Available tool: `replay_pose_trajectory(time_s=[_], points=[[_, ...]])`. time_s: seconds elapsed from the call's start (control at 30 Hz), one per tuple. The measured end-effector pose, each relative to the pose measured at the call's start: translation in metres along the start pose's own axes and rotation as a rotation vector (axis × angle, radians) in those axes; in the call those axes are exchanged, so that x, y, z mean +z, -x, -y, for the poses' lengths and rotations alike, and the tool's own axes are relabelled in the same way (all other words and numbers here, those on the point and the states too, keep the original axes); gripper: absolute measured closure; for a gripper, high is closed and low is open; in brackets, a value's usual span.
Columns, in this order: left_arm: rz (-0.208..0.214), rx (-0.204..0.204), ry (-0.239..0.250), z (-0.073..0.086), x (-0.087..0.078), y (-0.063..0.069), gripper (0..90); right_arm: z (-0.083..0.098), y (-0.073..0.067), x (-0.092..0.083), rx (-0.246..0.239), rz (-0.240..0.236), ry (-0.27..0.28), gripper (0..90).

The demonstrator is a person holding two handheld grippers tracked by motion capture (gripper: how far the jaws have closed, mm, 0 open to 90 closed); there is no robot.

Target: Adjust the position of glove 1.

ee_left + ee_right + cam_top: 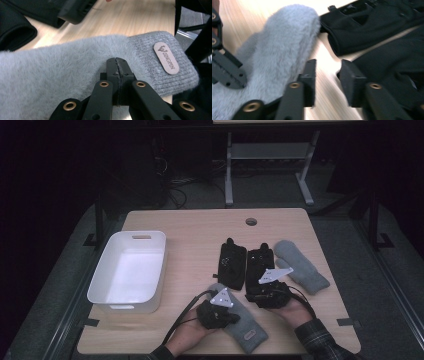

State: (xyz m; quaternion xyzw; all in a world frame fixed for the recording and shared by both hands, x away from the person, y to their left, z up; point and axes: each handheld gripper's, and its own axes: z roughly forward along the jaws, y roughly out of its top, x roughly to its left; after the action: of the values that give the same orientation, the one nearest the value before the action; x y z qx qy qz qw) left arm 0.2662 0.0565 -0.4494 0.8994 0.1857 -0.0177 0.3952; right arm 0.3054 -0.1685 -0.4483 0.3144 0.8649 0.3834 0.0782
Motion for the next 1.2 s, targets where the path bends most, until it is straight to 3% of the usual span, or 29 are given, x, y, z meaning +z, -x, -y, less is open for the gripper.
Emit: replay_pose_trajectory(time_s=[0.2, 0.3, 0.47, 0.57, 0.63, 0.73, 0.77, 0.97, 1.2], points=[[0.001, -0.024, 0.022, -0.005, 0.010, -0.005, 89.5, 0.009, 0.010, -0.016, 0.023, 0.049, 0.025, 44.3], [0.002, -0.023, 0.031, -0.008, 0.008, -0.006, 89.4, 0.014, 0.015, -0.024, 0.025, 0.047, 0.031, 44.3], [-0.019, -0.014, 0.064, -0.010, -0.007, -0.006, 88.2, 0.020, 0.019, -0.030, 0.024, 0.062, 0.030, 44.3], [-0.053, -0.014, 0.089, -0.007, -0.028, -0.012, 84.8, 0.022, 0.022, -0.032, 0.014, 0.086, 0.027, 44.2], [-0.076, -0.025, 0.095, -0.001, -0.038, -0.016, 80.3, 0.021, 0.023, -0.033, 0.002, 0.116, 0.039, 39.6], [-0.083, -0.045, 0.097, 0.004, -0.046, -0.021, 73.6, 0.022, 0.025, -0.034, 0.015, 0.126, 0.033, 40.1], [-0.105, -0.062, 0.096, 0.011, -0.054, -0.024, 66.5, 0.022, 0.027, -0.035, 0.031, 0.135, 0.023, 38.8], [-0.168, -0.073, 0.070, 0.032, -0.063, -0.028, 49.3, 0.023, 0.038, -0.038, 0.112, 0.140, -0.038, 35.4], [-0.236, -0.080, 0.048, 0.056, -0.070, -0.029, 31.8, 0.025, 0.050, -0.043, 0.117, 0.154, -0.029, 34.0]])
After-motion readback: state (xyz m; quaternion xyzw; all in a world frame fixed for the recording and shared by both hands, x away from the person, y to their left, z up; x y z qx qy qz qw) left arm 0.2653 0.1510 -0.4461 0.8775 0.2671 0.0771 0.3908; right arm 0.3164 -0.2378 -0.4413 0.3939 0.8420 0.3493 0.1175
